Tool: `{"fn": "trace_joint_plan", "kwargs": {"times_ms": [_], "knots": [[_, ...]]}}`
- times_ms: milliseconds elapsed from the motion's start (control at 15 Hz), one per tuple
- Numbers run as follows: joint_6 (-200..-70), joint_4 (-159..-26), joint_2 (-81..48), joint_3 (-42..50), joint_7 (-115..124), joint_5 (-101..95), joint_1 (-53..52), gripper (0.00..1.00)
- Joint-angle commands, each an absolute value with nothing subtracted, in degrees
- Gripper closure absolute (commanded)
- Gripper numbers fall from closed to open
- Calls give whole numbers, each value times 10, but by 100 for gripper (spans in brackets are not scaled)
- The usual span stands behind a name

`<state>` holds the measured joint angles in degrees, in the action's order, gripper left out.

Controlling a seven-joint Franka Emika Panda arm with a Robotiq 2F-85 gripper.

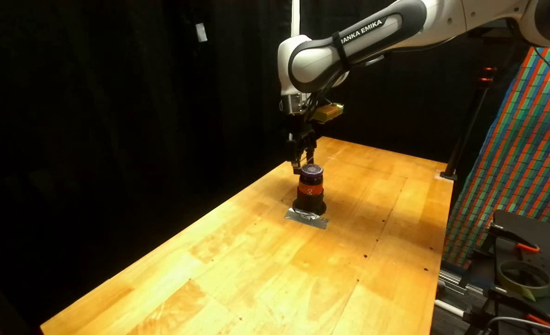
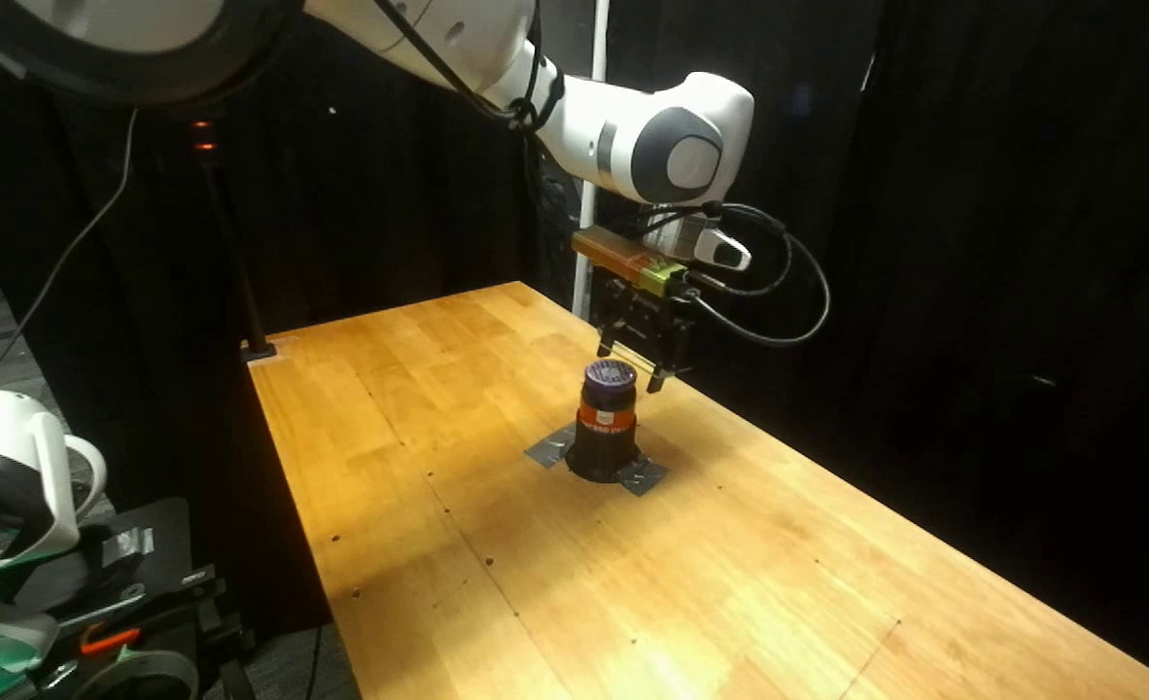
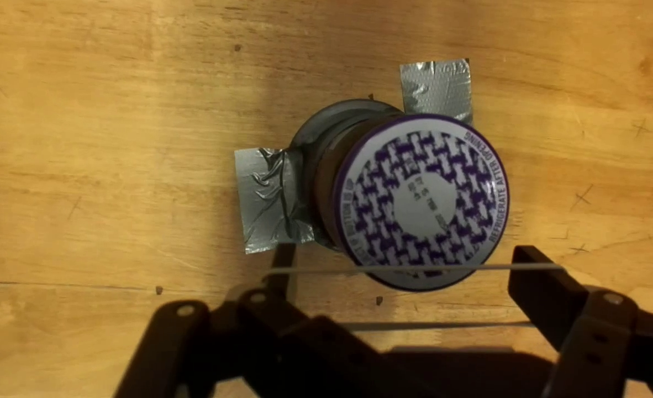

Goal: Place the elastic on the cup

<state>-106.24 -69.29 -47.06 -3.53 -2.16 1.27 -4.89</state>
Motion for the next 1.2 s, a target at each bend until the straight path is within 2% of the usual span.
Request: {"fn": "trace_joint_plan", "kwargs": {"times_ms": [0,467,1133], "knots": [[-1036,-645,-503,-43,-34,20,-45,0],[-1000,-654,-503,-46,-33,19,-49,0],[-1025,-783,-425,-43,-25,8,-58,0]]}}
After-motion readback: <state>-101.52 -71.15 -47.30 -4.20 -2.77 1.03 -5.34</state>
